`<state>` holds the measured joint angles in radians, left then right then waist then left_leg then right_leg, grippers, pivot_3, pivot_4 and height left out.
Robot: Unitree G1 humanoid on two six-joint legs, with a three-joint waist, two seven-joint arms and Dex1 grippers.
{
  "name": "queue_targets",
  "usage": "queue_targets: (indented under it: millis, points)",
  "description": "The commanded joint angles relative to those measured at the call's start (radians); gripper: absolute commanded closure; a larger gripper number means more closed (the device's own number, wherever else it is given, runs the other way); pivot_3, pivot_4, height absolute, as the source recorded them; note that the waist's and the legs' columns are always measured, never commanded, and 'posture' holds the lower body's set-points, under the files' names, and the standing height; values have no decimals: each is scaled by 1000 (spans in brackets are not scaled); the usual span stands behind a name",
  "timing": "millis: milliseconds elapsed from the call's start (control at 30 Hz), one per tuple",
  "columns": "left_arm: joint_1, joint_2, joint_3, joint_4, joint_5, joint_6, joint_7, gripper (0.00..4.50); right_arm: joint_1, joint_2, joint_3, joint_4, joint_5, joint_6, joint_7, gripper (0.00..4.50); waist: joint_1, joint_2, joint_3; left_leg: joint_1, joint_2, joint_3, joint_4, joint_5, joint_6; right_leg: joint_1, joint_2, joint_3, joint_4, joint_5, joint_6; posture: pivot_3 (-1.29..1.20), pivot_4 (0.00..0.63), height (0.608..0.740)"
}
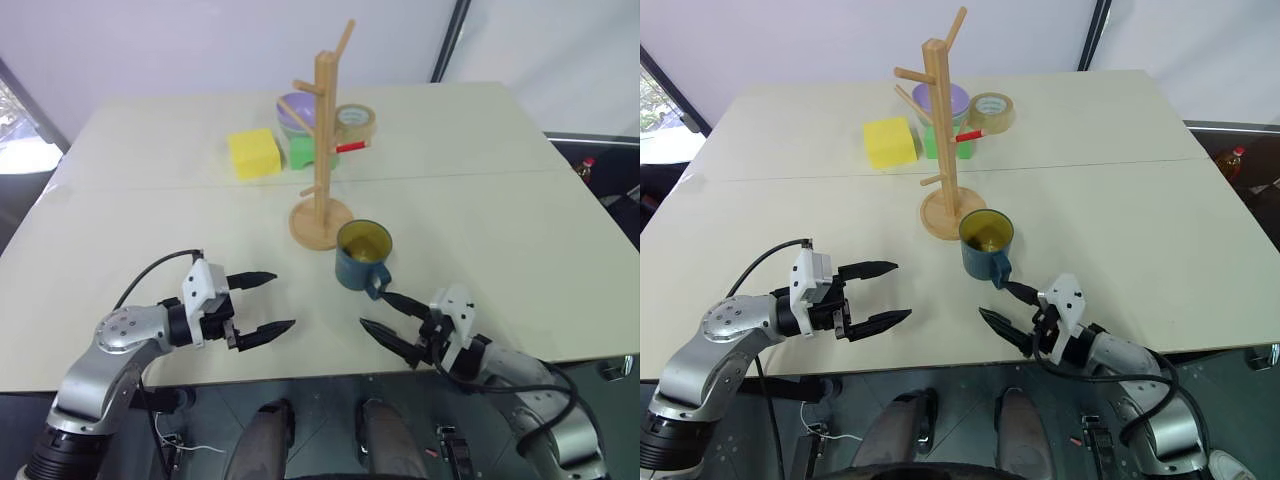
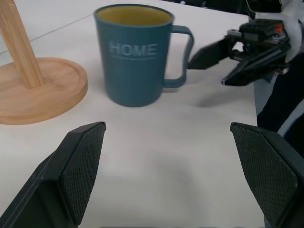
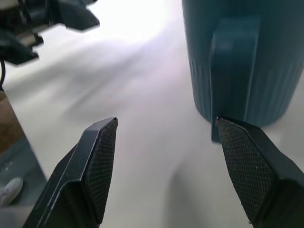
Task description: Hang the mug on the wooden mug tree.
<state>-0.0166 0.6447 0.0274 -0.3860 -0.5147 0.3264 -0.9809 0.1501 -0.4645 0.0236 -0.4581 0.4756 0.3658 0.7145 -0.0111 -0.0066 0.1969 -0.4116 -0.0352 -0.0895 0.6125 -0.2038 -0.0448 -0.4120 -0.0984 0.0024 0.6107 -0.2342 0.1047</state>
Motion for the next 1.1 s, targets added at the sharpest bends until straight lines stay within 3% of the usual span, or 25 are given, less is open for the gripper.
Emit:
queue_targets:
  millis: [33, 533, 833, 1100]
  points:
    - [-3, 6, 20, -26, -20, 0, 1, 0, -19, 19, 5, 3, 16, -3, -2, 1090, 2, 0, 0, 0, 0, 0, 0, 0, 0, 0, 0, 0, 0, 0, 0, 0, 150, 740]
    - [-3, 10, 24, -24, -20, 2, 2, 0, 2, -3, -21, -10, 10, 12, -17, 1090, 1, 0, 0, 0, 0, 0, 0, 0, 0, -1, 0, 0, 0, 0, 0, 0, 150, 740]
    - [0, 15, 15, -36, -34, 21, -4, 0, -5, 1, 14, -71, 129, 114, 4, 1090, 0, 0, 0, -1, 0, 0, 0, 0, 0, -1, 0, 0, 0, 0, 0, 0, 150, 740]
    - [0, 19, 16, -43, -38, 29, -4, 0, -102, 74, 73, 14, 31, 68, -54, 1090, 2, 0, 0, -1, 0, 0, -1, 0, 0, -2, 0, 0, 0, 0, 0, 0, 150, 740]
